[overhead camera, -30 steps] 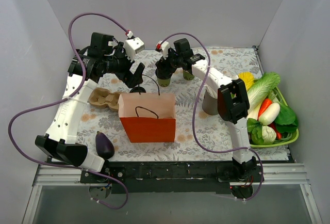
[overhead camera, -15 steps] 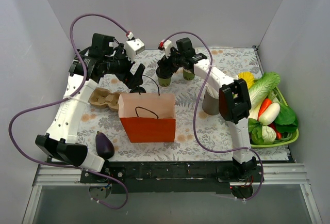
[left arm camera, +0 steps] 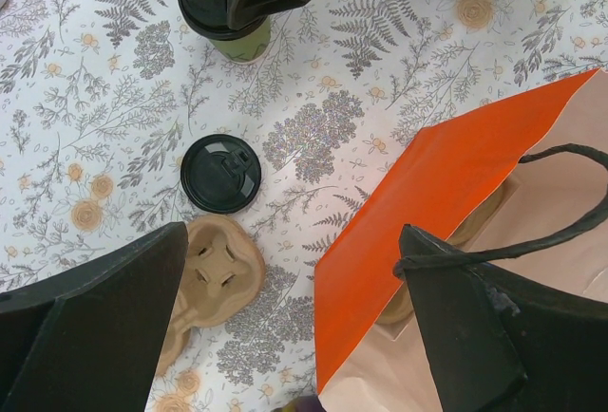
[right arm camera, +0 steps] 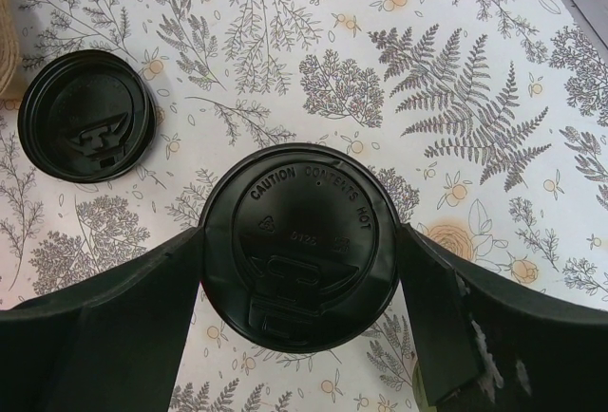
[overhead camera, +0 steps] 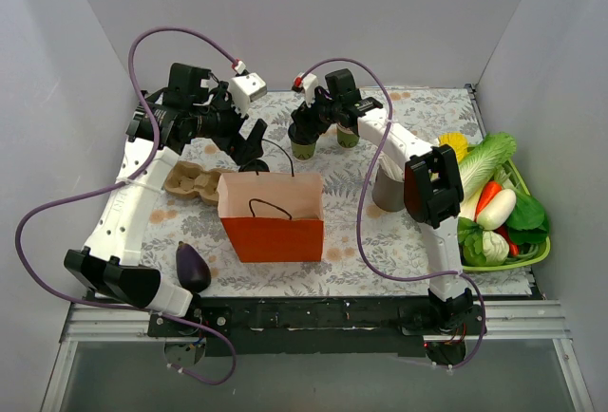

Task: Pack the takeout coffee

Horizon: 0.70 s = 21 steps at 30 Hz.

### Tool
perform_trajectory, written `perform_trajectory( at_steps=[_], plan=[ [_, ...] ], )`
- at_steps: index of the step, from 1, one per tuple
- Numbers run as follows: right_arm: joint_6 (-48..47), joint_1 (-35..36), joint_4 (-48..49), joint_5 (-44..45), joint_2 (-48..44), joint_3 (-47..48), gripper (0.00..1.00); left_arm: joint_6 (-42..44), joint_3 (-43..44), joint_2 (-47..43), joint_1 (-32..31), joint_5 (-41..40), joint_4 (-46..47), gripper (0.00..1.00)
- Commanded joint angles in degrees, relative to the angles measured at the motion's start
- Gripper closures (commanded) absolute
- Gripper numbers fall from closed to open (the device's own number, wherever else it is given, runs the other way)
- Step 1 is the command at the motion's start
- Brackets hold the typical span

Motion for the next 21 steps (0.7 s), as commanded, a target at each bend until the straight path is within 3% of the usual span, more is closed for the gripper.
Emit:
perform_trajectory(
  at_steps=[1, 14, 21],
  plan=[
    [0.2, -0.1, -2.1, -0.5, -2.9, -0.8, 0.13, -0.1, -0.7, -2.8, -0.1, 0.1, 0.4, 0.05],
    [0.8, -0.1, -2.4, 0.2, -2.7, -1.8, 0.1, 0.0, -1.4, -2.6, 0.0, 0.1, 0.9, 0.04],
    [-1.1, -0.1, -3.5, -0.4, -4.9, -1.3, 0.25, 0.3, -2.4, -3.0, -0.1, -0.3, 1.2, 0.05]
  ],
)
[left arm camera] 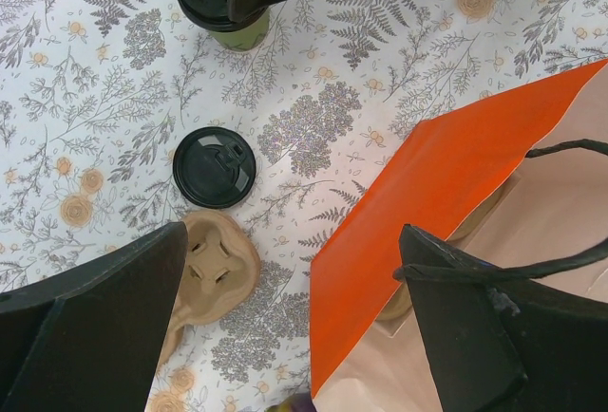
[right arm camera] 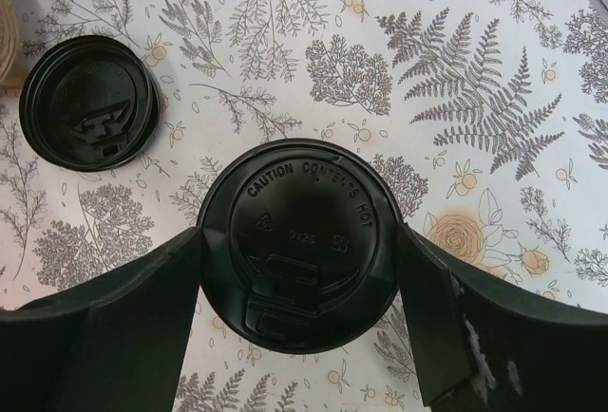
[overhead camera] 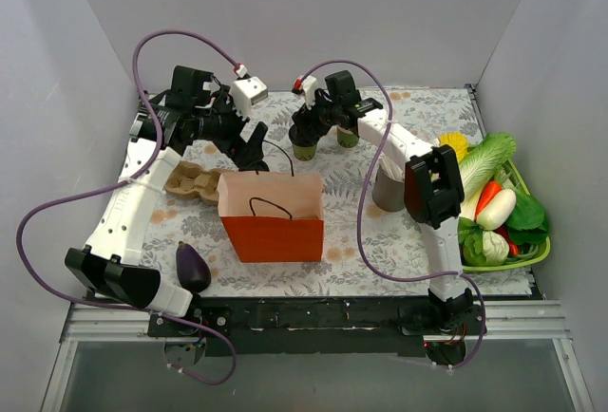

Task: Pack the takeout coffee

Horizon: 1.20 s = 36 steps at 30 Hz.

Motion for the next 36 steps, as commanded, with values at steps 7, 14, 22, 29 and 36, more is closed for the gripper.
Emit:
perform_trajectory(
  at_steps=[7, 14, 22, 29, 36],
  plan=[
    [-2.7, -0.5, -9.7, -1.7, -8.8, 3.8, 0.3, -0.7, -1.1, -3.7, -0.1, -0.5, 3.6, 0.04],
    [-6.6, -1.4, -17.8, -3.1, -16.8, -0.4, 0.32, -2.8, 1.6, -2.7, 0.0, -4.5, 8.4, 0.04],
    [-12.7, -2.2, -17.2, -3.3, -31.5, -21.6, 0.32, -2.7, -1.5, -3.0, 0.0, -6.9, 15.4, 0.04],
    [-16.0, -2.2, -16.5, -7.5, -46.6, -40.9, 0.32, -3.6, -3.5, -2.9, 0.0, -5.7, 18.2, 0.04],
    [-22.3, -2.2, -16.6, -8.7, -54.2, -52.6, 0.32, -3.8, -5.6, -3.1, 0.0, -4.2, 20.2, 0.04]
  ],
)
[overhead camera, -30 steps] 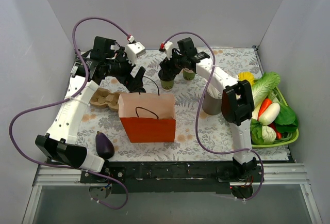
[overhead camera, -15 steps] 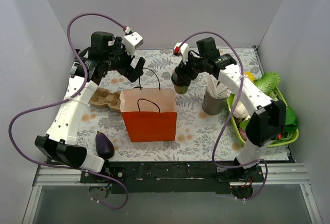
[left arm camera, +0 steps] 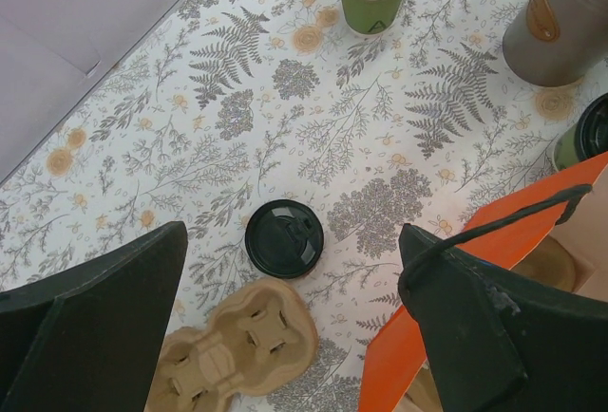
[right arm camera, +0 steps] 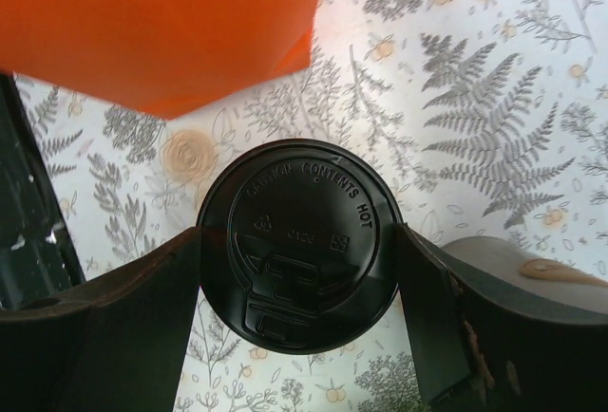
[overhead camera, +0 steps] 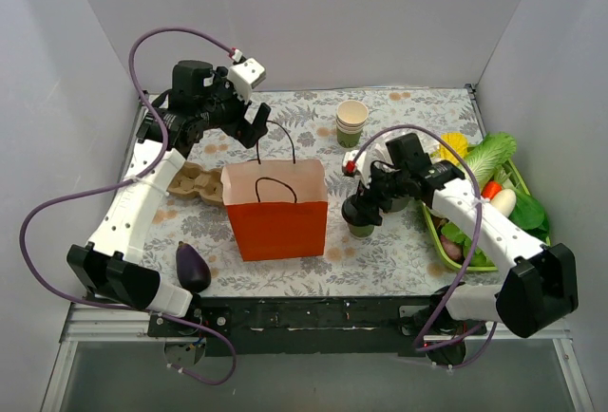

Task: Pack the takeout coffee

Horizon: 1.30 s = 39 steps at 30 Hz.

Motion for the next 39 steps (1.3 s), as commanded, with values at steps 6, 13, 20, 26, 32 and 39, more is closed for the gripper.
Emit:
perform_trajectory(
  at_steps=[6, 13, 20, 26, 32, 39],
  plan=[
    [-11.8, -0.1, -2.4, -3.2, -5.9, -6.5, 0.31, -0.6, -3.4, -3.9, 0.0, 1.8, 3.2, 0.04],
    [-17.1, -0.1, -8.4, -5.2, -5.1, -5.8, 0.27, -1.0, -5.6, -5.3, 0.0, 2.5, 3.7, 0.04],
    [-26.0, -0.1, -21.5, -3.9, -1.6, 0.3, 0.06, -1.0, -6.7, -6.1, 0.0, 2.9, 4.0, 0.04],
    [-29.2, -0.1, -27.0, -2.8, 1.4, 6.9, 0.03, -1.2, -8.4, -7.5, 0.0, 3.2, 4.2, 0.04],
    [-30.4, -0.2, -30.8, -2.6, 5.8, 11.8, 0.02, -1.5, -10.5, -8.7, 0.0, 3.0, 4.8, 0.04],
    [-34.9, 0.0, -37.4, -3.7, 8.4, 14.5, 0.02, -1.4, -11.3, -9.4, 0.0, 2.9, 5.0, 0.04]
  ],
)
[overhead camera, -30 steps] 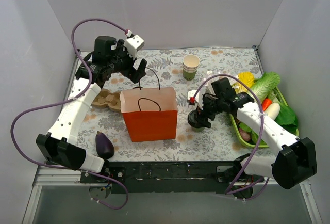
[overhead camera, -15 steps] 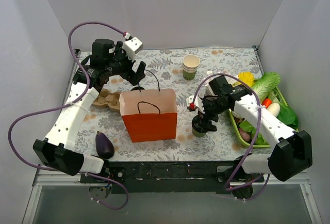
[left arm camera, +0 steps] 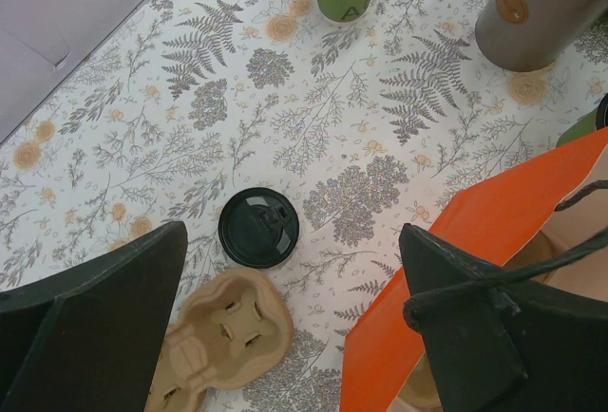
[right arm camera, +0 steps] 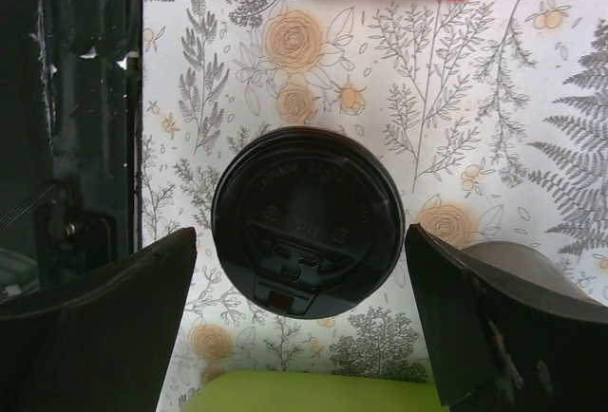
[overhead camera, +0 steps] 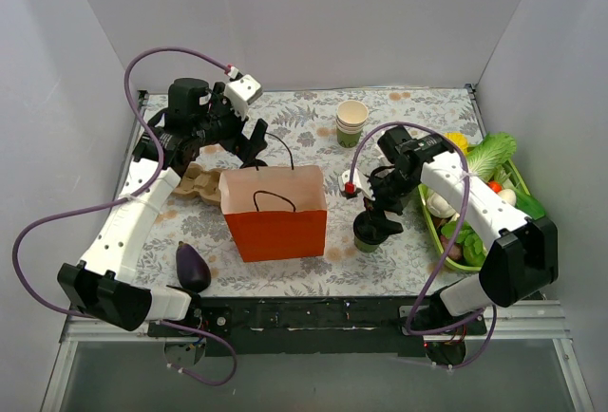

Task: Pack the takeout coffee

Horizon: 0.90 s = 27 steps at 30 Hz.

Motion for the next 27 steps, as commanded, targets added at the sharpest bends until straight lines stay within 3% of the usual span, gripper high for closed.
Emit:
perform_trajectory(
  at_steps=[1, 27],
  plan=[
    [-3.0, 0.0, -5.3, -0.7, 0.5, 2.7, 0.02, -0.3, -0.8, -2.5, 0.0, 0.8, 0.8, 0.04],
    [-4.5, 2.9, -3.2, 3.4, 1.6, 1.1, 0.02, -0.5, -2.1, -2.0, 0.0, 0.6, 1.3, 0.03]
  ],
)
